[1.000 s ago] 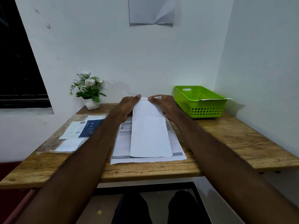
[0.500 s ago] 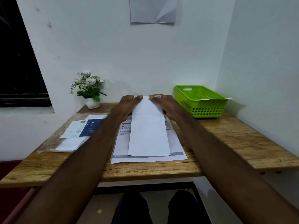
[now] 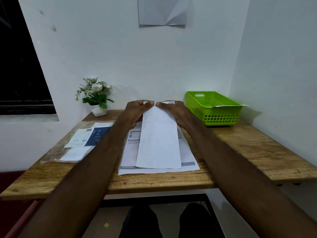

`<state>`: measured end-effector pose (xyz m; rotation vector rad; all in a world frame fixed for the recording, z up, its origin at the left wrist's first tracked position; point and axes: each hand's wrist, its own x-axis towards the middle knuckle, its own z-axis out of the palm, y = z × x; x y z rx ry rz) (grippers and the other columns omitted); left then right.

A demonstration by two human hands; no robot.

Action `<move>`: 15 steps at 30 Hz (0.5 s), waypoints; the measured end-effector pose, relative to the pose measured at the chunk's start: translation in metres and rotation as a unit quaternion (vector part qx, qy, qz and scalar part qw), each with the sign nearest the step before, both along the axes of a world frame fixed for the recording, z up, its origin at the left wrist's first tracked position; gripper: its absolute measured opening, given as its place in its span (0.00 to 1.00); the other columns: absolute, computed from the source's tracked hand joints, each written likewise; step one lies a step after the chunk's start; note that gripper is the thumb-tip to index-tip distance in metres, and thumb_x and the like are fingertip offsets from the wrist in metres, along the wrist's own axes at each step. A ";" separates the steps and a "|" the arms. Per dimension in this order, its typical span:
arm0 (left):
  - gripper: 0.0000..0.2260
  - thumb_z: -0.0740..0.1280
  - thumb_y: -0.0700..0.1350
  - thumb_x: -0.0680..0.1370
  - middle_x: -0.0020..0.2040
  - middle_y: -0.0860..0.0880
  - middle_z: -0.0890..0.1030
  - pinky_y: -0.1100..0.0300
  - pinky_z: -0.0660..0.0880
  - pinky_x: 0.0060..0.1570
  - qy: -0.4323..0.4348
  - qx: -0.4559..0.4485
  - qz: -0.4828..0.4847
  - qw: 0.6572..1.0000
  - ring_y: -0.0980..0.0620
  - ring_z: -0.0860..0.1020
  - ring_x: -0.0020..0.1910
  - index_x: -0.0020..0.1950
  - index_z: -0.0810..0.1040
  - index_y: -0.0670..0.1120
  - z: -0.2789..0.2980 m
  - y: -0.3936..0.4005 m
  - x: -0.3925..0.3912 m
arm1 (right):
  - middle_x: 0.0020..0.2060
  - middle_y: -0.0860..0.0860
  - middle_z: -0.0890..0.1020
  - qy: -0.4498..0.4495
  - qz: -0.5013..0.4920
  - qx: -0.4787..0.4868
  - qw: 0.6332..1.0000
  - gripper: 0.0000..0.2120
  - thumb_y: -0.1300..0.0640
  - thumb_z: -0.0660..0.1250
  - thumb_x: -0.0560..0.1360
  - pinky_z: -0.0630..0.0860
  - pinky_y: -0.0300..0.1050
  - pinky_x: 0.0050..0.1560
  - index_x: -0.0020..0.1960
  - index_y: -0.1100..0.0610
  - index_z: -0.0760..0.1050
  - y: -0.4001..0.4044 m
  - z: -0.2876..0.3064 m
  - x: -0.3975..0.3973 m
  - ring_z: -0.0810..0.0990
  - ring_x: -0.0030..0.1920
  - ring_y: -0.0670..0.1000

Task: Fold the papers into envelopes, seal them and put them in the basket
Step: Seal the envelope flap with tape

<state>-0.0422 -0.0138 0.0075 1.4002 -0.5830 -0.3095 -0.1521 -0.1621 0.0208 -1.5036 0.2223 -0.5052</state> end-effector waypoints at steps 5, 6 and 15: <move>0.05 0.73 0.46 0.79 0.44 0.46 0.88 0.57 0.83 0.37 0.008 -0.001 -0.009 1.000 0.51 0.85 0.40 0.49 0.87 0.46 0.003 0.001 0.000 | 0.55 0.64 0.85 0.012 0.001 -0.020 1.000 0.17 0.59 0.77 0.74 0.80 0.60 0.62 0.59 0.67 0.82 -0.007 0.004 0.003 0.84 0.58 0.63; 0.05 0.73 0.46 0.80 0.45 0.46 0.88 0.57 0.83 0.37 0.009 -0.002 -0.015 1.000 0.50 0.86 0.40 0.49 0.87 0.46 0.004 0.002 0.000 | 0.56 0.65 0.84 0.015 0.016 -0.025 0.999 0.17 0.59 0.75 0.76 0.79 0.61 0.63 0.60 0.68 0.81 -0.009 0.005 0.003 0.84 0.59 0.64; 0.07 0.72 0.47 0.80 0.46 0.47 0.88 0.56 0.83 0.36 0.008 0.000 -0.016 1.000 0.50 0.86 0.41 0.45 0.89 0.49 0.008 0.012 0.003 | 0.50 0.56 0.80 0.065 0.069 -0.092 0.991 0.10 0.53 0.65 0.83 0.77 0.50 0.49 0.57 0.59 0.78 -0.026 0.009 0.000 0.78 0.50 0.55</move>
